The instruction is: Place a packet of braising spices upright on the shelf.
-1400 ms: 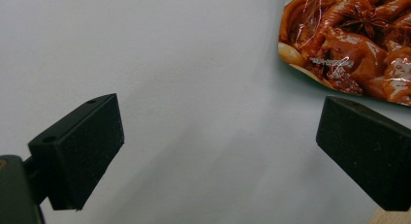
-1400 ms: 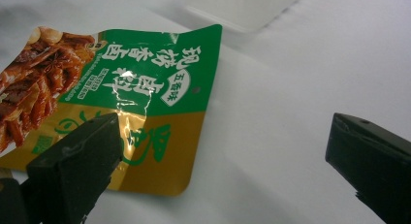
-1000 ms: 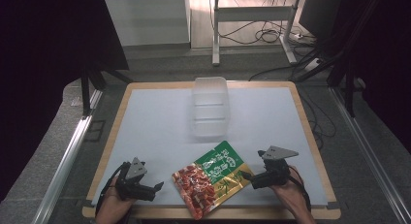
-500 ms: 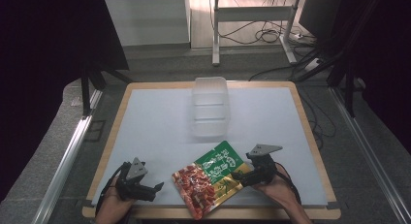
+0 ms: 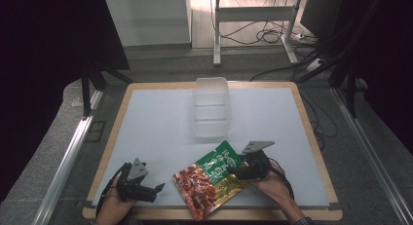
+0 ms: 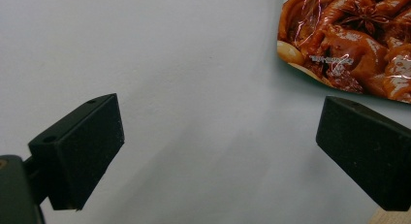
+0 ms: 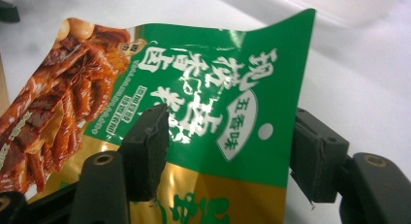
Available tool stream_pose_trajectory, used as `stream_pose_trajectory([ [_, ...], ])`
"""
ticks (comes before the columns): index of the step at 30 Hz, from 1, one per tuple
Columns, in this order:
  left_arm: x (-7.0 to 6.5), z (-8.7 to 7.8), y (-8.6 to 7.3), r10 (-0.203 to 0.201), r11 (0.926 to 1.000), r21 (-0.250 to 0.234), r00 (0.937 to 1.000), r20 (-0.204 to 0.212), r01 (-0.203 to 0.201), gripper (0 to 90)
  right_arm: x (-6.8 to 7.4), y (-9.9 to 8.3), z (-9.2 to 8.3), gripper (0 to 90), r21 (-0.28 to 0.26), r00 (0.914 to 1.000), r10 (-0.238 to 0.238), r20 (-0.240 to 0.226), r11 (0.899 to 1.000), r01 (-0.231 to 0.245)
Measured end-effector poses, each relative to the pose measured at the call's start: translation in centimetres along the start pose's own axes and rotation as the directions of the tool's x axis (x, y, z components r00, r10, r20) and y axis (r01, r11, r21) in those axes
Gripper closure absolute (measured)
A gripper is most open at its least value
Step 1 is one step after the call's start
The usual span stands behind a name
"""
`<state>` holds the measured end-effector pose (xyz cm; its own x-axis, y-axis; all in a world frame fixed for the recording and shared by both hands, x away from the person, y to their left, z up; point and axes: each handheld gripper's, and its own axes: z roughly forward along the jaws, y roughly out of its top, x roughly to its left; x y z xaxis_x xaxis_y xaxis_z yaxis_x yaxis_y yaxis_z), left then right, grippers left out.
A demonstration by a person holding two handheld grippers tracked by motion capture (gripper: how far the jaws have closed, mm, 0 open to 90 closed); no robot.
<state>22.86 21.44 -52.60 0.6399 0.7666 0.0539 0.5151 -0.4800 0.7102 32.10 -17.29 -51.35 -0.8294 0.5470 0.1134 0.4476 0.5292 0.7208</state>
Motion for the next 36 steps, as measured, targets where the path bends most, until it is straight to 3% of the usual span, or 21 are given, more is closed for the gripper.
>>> stream_pose_trajectory([
  [4, 0.0, 0.0, 0.0, 0.000, 1.0000, 0.000, 1.0000, 0.000, 0.000, 3.3, 0.6, 0.5, 0.8, 46.9, 0.050, 0.9986, -0.049, 0.019, 0.998, 0.048],
  [7, 0.0, 0.0, 0.0, 0.001, 1.0000, 0.001, 1.0000, 0.000, -0.001, 3.3, 0.9, 0.8, 1.1, 53.1, 0.058, 0.9967, -0.075, 0.033, 0.996, 0.073],
  [10, 0.0, 0.0, 0.0, 0.001, 1.0000, 0.001, 1.0000, 0.001, -0.001, 3.3, 1.2, 1.2, 1.0, 61.3, 0.048, 0.9913, -0.121, 0.051, 0.992, 0.119],
  [15, 0.0, 0.0, 0.0, 0.001, 1.0000, 0.001, 1.0000, -0.001, -0.001, 3.3, 1.4, 1.3, 1.6, 74.8, 0.094, 0.9842, -0.163, 0.069, 0.983, 0.157],
  [16, 0.0, 0.0, 0.0, 0.000, 1.0000, 0.001, 1.0000, 0.000, 0.000, 3.3, 1.6, 1.3, 1.7, 79.1, 0.102, 0.9793, -0.185, 0.082, 0.979, 0.177],
  [21, 0.0, 0.0, 0.0, 0.002, 1.0000, 0.002, 1.0000, 0.000, -0.002, 3.3, 1.9, 1.7, 1.5, 88.7, 0.090, 0.9813, -0.177, 0.075, 0.981, 0.170],
  [24, 0.0, 0.0, 0.0, 0.003, 1.0000, 0.002, 1.0000, -0.001, -0.003, 3.3, 2.2, 1.8, 1.5, 89.2, 0.103, 0.9798, -0.181, 0.086, 0.980, 0.172],
  [31, 0.0, 0.0, 0.0, 0.000, 1.0000, -0.001, 1.0000, -0.003, 0.000, 3.2, 1.7, 2.3, 0.7, 89.0, 0.081, 0.9915, -0.122, 0.045, 0.990, 0.118],
  [36, 0.0, -0.1, 0.0, -0.005, 1.0000, -0.004, 1.0000, -0.004, 0.005, 3.1, 2.2, 2.9, -0.1, 88.6, 0.080, 0.9872, -0.154, 0.040, 0.985, 0.151],
])
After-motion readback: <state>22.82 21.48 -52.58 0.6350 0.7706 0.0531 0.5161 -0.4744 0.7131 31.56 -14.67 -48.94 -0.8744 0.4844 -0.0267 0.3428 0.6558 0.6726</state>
